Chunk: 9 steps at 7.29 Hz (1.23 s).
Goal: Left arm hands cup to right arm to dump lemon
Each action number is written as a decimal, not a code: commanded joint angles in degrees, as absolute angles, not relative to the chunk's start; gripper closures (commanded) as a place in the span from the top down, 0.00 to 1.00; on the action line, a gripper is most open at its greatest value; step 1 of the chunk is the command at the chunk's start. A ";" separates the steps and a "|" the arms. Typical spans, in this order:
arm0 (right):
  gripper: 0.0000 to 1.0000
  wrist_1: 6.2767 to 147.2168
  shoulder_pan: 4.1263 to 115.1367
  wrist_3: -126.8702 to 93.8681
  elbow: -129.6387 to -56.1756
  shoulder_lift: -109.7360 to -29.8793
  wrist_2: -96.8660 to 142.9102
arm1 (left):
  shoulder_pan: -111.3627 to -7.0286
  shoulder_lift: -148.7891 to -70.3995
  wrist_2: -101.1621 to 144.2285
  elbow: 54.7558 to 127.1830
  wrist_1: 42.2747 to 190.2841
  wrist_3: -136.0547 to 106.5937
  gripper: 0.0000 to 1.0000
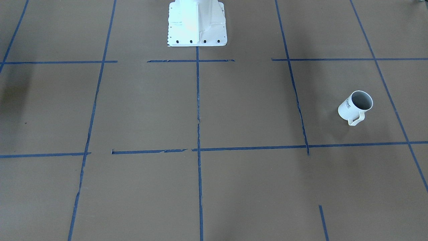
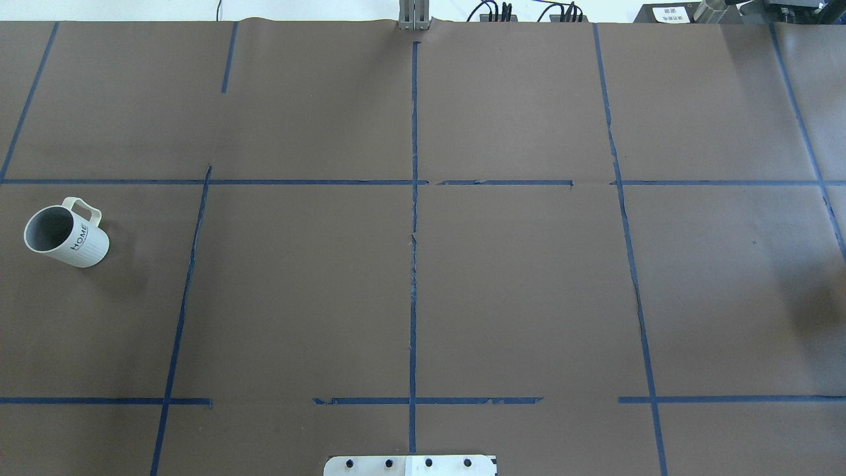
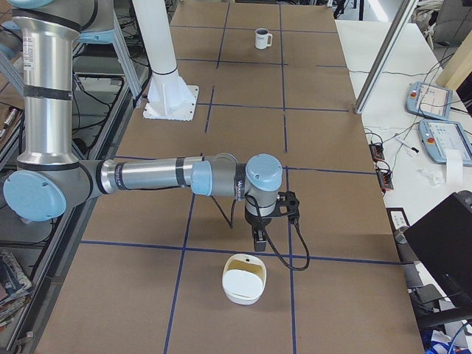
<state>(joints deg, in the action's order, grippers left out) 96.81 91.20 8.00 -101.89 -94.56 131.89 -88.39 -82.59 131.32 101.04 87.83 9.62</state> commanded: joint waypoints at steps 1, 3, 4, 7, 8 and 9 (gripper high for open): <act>1.00 96.68 91.23 8.00 -101.87 -94.48 133.15 | -88.24 -86.30 131.48 101.25 91.56 9.58 1.00; 1.00 96.68 91.14 8.00 -101.95 -94.48 133.15 | -88.07 -85.88 131.49 100.29 97.26 10.02 1.00; 1.00 96.59 91.14 8.00 -101.95 -94.48 133.15 | -87.28 -85.78 131.48 100.11 100.17 9.15 1.00; 1.00 96.59 91.14 8.09 -101.95 -94.48 133.24 | -77.03 -85.87 131.05 100.02 103.68 -14.15 1.00; 1.00 96.59 91.14 8.09 -101.87 -94.48 133.24 | -75.69 -85.87 131.22 100.02 107.02 -21.63 1.00; 1.00 96.59 91.14 8.09 -101.87 -94.48 133.24 | -72.98 -85.78 131.05 99.85 109.40 -25.97 1.00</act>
<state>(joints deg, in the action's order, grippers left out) 96.59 91.14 8.07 -101.91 -94.48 133.24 -76.13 -85.84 131.15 99.97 106.01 -18.42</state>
